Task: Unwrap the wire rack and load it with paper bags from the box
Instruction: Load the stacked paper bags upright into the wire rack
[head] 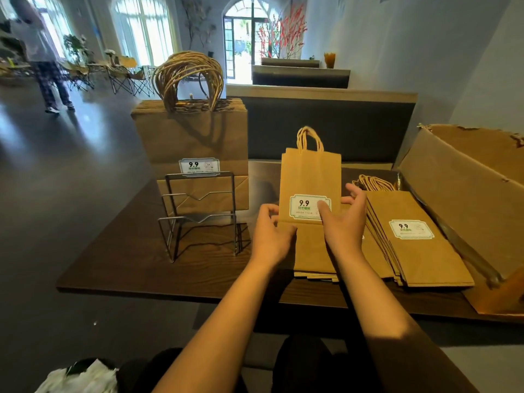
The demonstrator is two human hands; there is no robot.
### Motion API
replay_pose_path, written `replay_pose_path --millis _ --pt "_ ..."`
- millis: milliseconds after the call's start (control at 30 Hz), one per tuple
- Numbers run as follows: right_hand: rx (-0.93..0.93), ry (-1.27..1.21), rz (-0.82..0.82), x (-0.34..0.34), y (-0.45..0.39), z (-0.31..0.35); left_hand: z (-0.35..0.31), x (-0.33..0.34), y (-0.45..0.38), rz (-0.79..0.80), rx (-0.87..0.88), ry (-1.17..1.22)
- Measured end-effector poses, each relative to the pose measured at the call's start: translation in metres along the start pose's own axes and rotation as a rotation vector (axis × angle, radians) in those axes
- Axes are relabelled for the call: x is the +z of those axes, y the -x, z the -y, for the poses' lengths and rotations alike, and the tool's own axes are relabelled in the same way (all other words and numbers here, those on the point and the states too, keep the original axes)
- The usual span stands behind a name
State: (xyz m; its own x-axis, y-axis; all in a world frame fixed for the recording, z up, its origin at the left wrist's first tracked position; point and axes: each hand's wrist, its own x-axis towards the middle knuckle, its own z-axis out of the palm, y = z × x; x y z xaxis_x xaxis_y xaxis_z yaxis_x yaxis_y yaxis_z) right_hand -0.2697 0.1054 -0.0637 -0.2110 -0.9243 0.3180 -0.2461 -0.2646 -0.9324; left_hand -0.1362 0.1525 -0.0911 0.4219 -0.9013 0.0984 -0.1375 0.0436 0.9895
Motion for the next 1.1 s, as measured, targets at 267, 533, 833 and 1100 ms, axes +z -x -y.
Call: replay_pose_path --millis 267,533,833,1100 --pt "0.037 -0.338 0.128 0.000 0.001 0.041 -0.043 -0.037 -0.008 0.042 0.191 0.055" --pt "-0.021 -0.601 0.325 0.040 -0.002 0.107 -0.096 -0.110 -0.022 -0.084 0.345 0.055" --pt "-0.342 -0.341 0.345 0.124 -0.003 0.161 -0.109 -0.205 -0.050 -0.290 0.403 0.023" --pt "-0.246 -0.268 0.424 0.167 0.000 0.136 -0.071 -0.232 -0.064 -0.253 0.280 -0.032"
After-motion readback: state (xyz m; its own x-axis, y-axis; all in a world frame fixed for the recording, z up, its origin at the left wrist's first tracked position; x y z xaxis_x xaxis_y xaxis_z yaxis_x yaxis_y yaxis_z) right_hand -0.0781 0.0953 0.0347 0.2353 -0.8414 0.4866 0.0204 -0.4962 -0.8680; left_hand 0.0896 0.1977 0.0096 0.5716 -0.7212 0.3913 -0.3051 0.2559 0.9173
